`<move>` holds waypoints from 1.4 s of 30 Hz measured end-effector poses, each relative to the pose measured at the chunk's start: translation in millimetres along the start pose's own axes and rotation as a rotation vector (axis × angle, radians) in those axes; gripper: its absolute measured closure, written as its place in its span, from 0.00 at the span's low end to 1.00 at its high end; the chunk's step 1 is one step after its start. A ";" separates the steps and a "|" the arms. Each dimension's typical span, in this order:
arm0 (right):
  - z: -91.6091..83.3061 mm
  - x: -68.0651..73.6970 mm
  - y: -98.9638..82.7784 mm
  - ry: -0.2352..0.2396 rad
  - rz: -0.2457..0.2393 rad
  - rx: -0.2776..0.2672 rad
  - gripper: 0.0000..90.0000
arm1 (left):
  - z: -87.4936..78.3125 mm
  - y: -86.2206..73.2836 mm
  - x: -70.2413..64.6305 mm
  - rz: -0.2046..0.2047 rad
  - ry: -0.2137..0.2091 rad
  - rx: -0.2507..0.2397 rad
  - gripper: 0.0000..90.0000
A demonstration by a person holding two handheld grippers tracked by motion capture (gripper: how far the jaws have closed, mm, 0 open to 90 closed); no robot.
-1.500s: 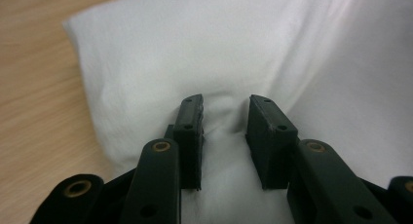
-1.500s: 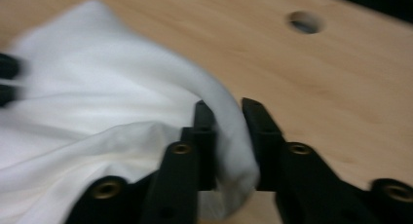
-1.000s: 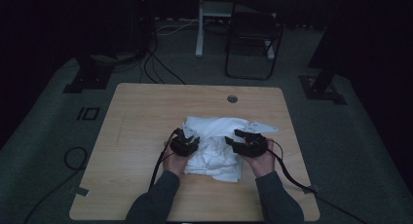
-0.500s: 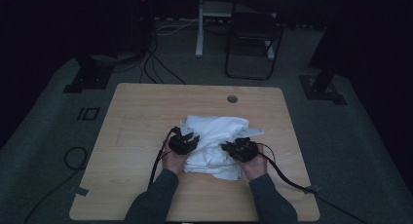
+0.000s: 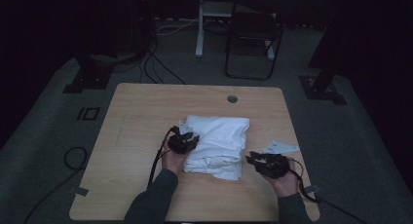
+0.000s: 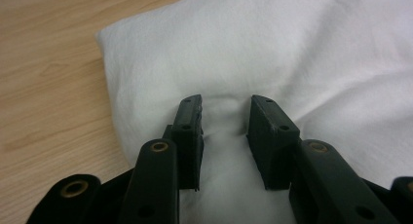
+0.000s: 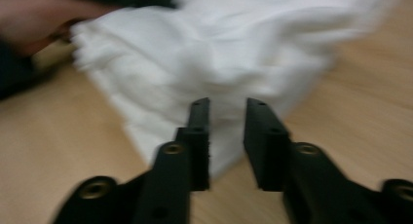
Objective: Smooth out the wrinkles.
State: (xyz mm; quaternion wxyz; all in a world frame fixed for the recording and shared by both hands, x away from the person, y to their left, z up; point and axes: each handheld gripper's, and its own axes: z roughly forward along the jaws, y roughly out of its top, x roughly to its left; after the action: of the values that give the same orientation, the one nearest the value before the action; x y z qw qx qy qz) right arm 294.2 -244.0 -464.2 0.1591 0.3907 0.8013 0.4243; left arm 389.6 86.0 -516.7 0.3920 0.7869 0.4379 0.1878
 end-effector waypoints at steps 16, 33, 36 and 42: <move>76.9 16.4 17.3 0.034 0.021 0.096 0.55 | -40.0 -3.8 -6.4 -0.068 -0.144 -0.098 0.60; 151.8 9.7 18.5 0.006 0.060 0.105 0.57 | -60.8 -32.9 2.9 -0.020 0.013 -0.086 0.60; 165.3 11.7 28.3 0.020 0.050 0.103 0.56 | -62.0 -33.4 16.9 -0.050 0.029 -0.092 0.60; 166.3 9.2 40.3 0.010 0.076 0.064 0.44 | -76.4 -30.4 39.3 -0.110 0.044 -0.145 0.54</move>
State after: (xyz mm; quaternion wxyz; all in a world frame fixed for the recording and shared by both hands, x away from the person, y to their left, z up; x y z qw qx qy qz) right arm 405.7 -131.2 -529.1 0.1264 0.4235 0.7998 0.4062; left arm 345.8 162.8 -494.8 0.4480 0.7267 0.4744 0.2147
